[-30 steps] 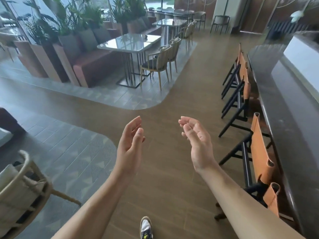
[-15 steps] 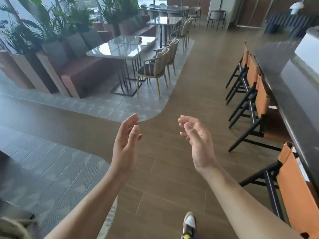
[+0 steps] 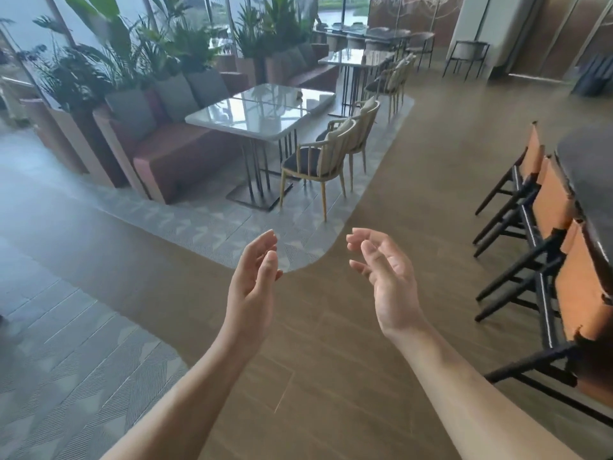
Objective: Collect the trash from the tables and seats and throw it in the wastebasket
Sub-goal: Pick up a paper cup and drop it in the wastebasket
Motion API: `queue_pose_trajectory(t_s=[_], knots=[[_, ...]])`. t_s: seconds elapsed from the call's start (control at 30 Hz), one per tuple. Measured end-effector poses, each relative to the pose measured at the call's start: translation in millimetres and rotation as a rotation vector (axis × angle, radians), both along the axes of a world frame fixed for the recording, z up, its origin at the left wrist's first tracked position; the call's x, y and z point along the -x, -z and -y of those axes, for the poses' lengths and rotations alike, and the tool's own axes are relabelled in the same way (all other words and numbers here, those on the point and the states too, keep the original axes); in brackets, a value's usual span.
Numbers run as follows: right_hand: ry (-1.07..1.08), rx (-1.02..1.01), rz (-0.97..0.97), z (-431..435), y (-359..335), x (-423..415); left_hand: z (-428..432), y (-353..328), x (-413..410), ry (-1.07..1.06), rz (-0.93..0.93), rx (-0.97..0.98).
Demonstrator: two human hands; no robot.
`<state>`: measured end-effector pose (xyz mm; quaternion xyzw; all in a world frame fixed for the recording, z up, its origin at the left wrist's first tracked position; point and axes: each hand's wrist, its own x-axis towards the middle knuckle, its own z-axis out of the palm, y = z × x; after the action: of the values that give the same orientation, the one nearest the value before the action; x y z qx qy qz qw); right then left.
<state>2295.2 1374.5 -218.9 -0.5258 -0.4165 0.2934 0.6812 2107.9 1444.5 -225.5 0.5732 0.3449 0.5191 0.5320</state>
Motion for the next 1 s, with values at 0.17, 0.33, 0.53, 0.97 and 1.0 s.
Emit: queue_pose_trajectory(t_s=[0.17, 0.33, 0.53, 0.97, 1.0], knots=[[-0.063, -0.015, 0.011, -86, 1, -46, -82, 0, -45, -0.037, 0.003, -0.018], [-0.067, 0.001, -0.017, -182, 11, -81, -174, 7, -79, -0.053, -0.005, -0.017], [-0.071, 0.007, -0.009, -332, 20, -109, -322, 11, -106, -0.07, -0.014, -0.02], [-0.075, -0.022, -0.037, -588, 4, -170, -578, -24, -158, -0.126, -0.054, -0.061], [-0.077, -0.019, -0.038, -604, 6, -179, -594, -24, -168, -0.128, -0.063, -0.065]])
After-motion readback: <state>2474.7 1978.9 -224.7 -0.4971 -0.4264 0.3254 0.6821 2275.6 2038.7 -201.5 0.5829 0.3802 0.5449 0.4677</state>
